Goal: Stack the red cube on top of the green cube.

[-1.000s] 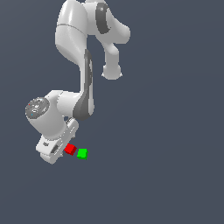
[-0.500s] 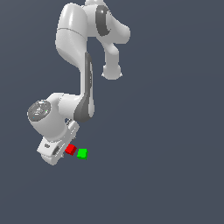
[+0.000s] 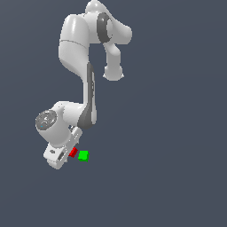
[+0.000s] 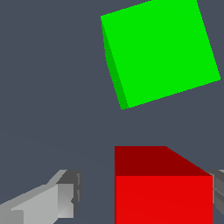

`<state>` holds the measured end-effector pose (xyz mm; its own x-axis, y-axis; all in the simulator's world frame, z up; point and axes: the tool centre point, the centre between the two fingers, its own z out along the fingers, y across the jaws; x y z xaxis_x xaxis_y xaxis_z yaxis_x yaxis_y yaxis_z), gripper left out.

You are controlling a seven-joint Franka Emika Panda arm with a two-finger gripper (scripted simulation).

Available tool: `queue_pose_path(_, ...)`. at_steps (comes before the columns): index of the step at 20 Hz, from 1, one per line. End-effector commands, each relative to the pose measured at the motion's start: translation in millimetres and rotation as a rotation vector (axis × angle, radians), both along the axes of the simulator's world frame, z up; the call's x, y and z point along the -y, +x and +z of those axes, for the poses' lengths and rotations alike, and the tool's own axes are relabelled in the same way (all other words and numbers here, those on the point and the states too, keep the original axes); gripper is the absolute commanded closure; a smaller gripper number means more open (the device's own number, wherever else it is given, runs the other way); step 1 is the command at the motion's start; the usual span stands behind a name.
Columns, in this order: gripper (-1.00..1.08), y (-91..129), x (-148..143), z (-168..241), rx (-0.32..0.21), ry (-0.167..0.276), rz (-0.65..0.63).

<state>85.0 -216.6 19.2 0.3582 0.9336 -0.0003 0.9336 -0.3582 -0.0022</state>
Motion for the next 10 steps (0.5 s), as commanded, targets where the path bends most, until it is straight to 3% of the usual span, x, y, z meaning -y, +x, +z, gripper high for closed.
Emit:
queue_pose_path(1, -0.92, 1.5, 0.3, 0.5, 0.002, -0.001, 0.0)
queue_pose_path(2, -0.92, 1.5, 0.6, 0.8, 0.002, -0.001, 0.0)
queue_pose_path(3, 1.08, 1.5, 0.6, 0.8, 0.002, -0.001, 0.0)
queue_pose_path(10, 1.08, 1.5, 0.6, 0.8, 0.002, -0.001, 0.0)
